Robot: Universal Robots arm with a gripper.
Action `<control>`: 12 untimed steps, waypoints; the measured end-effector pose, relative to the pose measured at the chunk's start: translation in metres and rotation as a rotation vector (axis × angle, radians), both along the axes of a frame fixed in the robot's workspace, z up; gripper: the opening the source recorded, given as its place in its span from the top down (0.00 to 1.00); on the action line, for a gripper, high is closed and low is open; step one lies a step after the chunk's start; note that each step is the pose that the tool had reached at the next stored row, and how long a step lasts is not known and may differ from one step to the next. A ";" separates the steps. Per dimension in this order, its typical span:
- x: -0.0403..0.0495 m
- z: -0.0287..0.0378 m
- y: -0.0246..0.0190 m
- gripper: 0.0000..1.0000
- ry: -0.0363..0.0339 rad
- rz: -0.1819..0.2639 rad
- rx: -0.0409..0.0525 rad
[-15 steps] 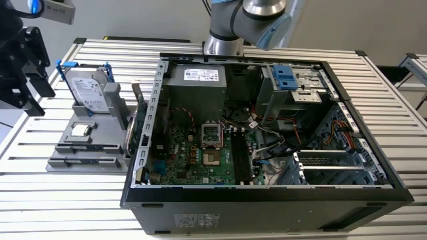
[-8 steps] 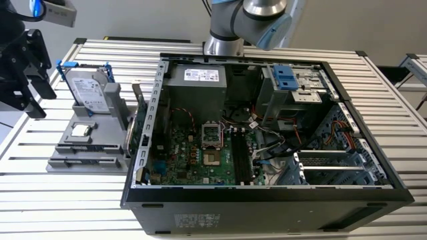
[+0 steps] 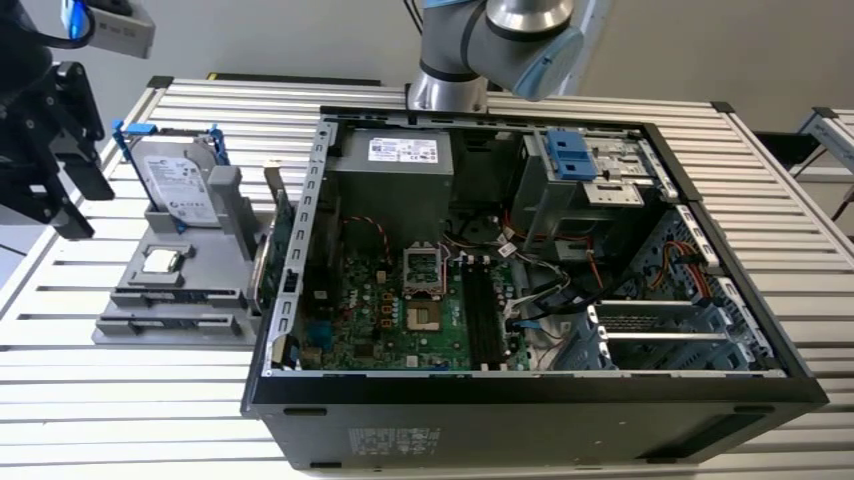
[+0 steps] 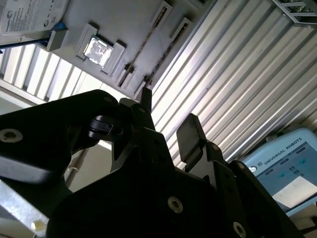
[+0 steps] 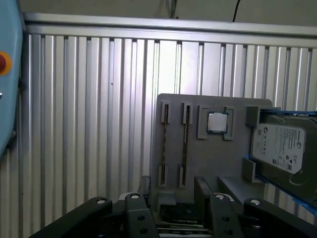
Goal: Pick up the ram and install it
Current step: 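Pick up the ram and move it above insertion slot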
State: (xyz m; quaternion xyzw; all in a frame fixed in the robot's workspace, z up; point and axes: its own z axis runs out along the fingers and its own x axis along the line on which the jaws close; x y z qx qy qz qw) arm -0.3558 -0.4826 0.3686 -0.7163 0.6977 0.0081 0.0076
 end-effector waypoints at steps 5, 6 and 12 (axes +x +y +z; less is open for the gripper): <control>0.0000 -0.0020 0.0000 0.00 0.0000 0.000 0.0000; 0.0000 -0.0024 0.0000 0.00 0.0001 0.000 -0.0002; 0.0000 -0.0052 0.0000 0.00 -0.0005 0.000 -0.0007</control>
